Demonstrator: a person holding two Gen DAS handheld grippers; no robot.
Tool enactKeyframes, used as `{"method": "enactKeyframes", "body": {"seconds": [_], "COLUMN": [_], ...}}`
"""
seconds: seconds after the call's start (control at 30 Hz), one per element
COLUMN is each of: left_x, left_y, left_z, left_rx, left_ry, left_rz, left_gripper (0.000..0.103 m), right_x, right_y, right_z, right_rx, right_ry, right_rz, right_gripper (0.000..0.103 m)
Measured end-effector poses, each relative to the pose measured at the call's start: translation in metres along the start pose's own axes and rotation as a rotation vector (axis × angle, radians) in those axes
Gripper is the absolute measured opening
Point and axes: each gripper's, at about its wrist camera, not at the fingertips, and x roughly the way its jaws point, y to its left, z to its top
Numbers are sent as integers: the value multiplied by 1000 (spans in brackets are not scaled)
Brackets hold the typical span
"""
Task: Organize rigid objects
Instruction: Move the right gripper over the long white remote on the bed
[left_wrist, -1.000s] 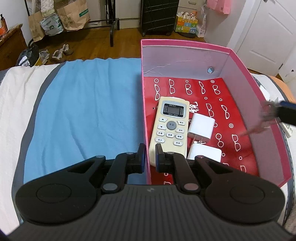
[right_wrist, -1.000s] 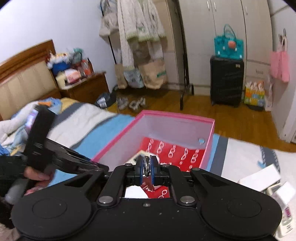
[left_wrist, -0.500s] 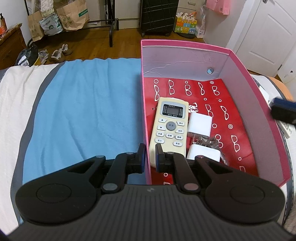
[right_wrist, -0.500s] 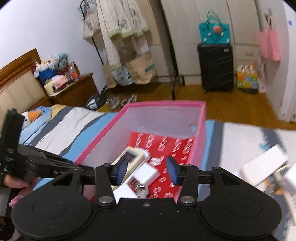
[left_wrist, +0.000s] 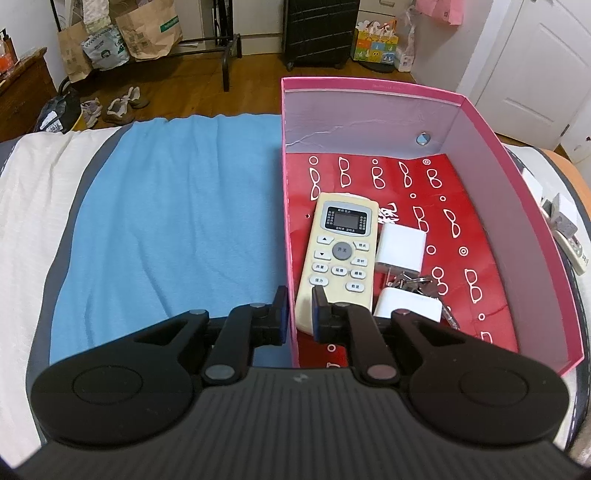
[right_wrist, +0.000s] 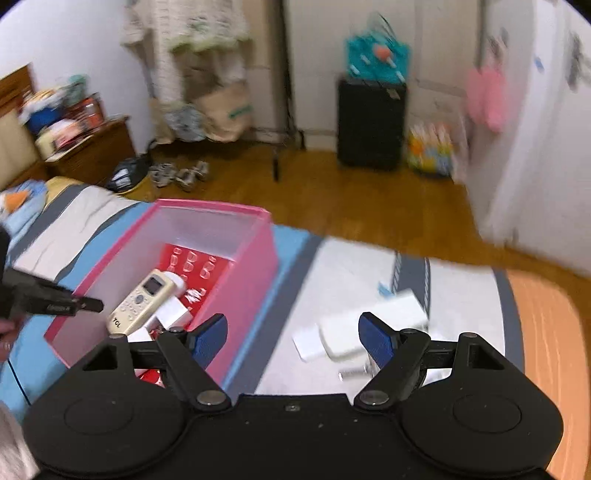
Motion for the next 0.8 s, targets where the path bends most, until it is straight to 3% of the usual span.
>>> {"method": "enactKeyframes", "body": {"seconds": [0.17, 0.4, 0.47, 0.63, 0.7, 0.8], "left_x": [0, 0, 0, 1, 3, 6], "left_y": [-1, -1, -1, -1, 0, 0], "left_z": [-1, -1, -1, 0, 0, 0], "left_rx": [4, 4, 4, 0, -2, 6], "left_ry": [0, -1, -2, 0, 0, 2], "left_rz": [5, 4, 2, -7, -10, -8], "left_gripper": [10, 11, 11, 11, 11, 11], "right_x": [30, 97, 115, 146, 145, 154], "right_y": [-36, -70, -74, -80, -69, -61], "right_z": [-9, -24, -24, -49, -44, -43], "right_rx": [201, 520, 538, 564, 478, 450], "right_ry": [72, 135, 135, 32, 3, 10], "right_rz": [-5, 59, 34, 6, -20, -63], "right_gripper": [82, 82, 82, 78, 78, 78]}}
